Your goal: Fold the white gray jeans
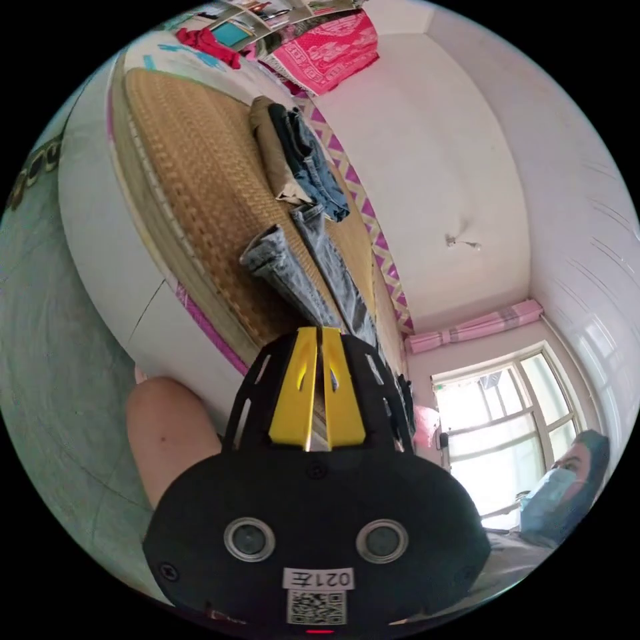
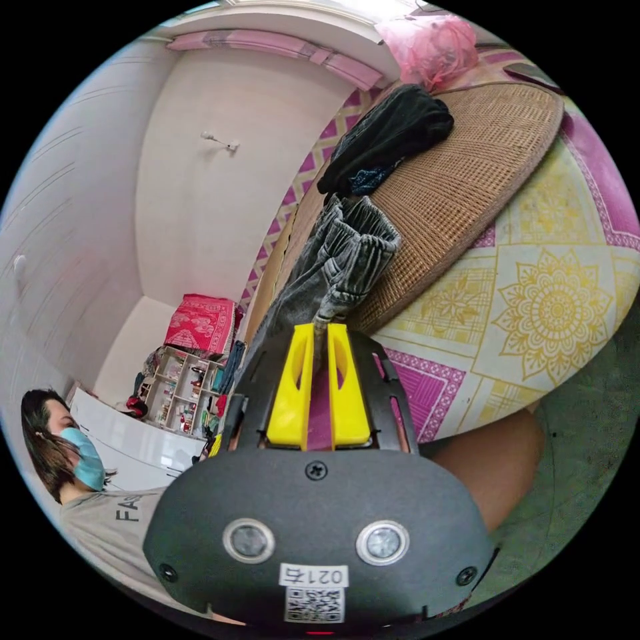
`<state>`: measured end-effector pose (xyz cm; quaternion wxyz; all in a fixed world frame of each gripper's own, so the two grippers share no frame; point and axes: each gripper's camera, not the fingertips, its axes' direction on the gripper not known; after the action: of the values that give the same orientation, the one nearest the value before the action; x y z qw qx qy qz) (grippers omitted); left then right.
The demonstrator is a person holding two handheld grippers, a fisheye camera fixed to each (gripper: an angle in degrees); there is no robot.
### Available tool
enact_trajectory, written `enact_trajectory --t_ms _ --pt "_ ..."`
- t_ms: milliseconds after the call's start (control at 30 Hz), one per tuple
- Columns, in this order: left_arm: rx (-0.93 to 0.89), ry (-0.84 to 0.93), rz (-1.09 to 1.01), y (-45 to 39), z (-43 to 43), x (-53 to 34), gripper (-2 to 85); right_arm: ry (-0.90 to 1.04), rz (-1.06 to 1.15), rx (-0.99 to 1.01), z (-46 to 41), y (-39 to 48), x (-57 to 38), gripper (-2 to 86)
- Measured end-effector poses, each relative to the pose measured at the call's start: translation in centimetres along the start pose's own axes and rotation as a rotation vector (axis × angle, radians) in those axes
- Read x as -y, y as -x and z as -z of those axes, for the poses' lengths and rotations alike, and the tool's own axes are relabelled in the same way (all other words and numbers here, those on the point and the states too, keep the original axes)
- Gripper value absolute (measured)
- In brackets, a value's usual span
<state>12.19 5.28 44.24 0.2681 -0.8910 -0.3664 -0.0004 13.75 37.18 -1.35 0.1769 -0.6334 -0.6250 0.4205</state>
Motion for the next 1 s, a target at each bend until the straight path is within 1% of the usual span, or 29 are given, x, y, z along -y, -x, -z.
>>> enact_trajectory --t_ms 67,167,267,367,433,567,633,733,800,833,900,967,1000 --pt "0.018 0.036 -0.059 -2.3 -0.2 1.4 -1.0 0.017 -0.012 0.029 -0.2 0.1 1.0 2.9" --pt "0.091 0.103 -0.168 -7.0 -1.2 4.9 -1.0 0.063 -0.005 0.090 -0.8 1.3 3.9 2.6" --pt "0.180 0.177 -0.268 -12.1 -3.7 9.7 -1.0 0.105 0.063 0.129 -2.1 4.7 8.4 2.4" --pt "0.239 0.244 -0.317 -15.7 -8.0 15.3 -1.0 0.130 0.120 0.122 -5.0 8.5 14.3 2.3" --pt "0.294 0.304 -0.338 -17.4 -13.1 20.0 -1.0 0.155 0.152 0.084 -9.1 10.7 19.4 2.4" --pt "0.379 0.396 -0.317 -17.0 -22.3 25.9 -0.9 0.198 0.143 0.030 -17.2 11.4 26.5 2.8" --pt "0.420 0.457 -0.262 -15.0 -28.4 28.3 -0.8 0.217 0.103 -0.030 -23.1 9.9 29.9 3.2" --pt "0.459 0.507 -0.241 -12.9 -33.1 29.3 -0.4 0.244 0.052 -0.130 -29.1 7.4 31.7 3.9" --pt "0.463 0.528 -0.295 -12.7 -33.8 29.5 0.4 0.258 0.048 -0.136 -30.9 6.6 31.8 4.2" --pt "0.428 0.537 -0.322 -12.5 -33.5 29.6 1.1 0.248 0.054 -0.111 -31.0 6.7 31.5 4.3" --pt "0.357 0.493 -0.315 -12.0 -31.7 29.7 2.4 0.248 0.080 -0.064 -30.6 7.2 31.0 4.2" --pt "0.330 0.367 -0.314 -11.8 -28.4 29.7 2.7 0.225 0.098 -0.068 -29.2 8.0 30.0 3.0" --pt "0.286 0.280 -0.307 -11.5 -26.0 29.6 2.2 0.190 0.129 -0.066 -27.8 8.8 29.2 2.4"
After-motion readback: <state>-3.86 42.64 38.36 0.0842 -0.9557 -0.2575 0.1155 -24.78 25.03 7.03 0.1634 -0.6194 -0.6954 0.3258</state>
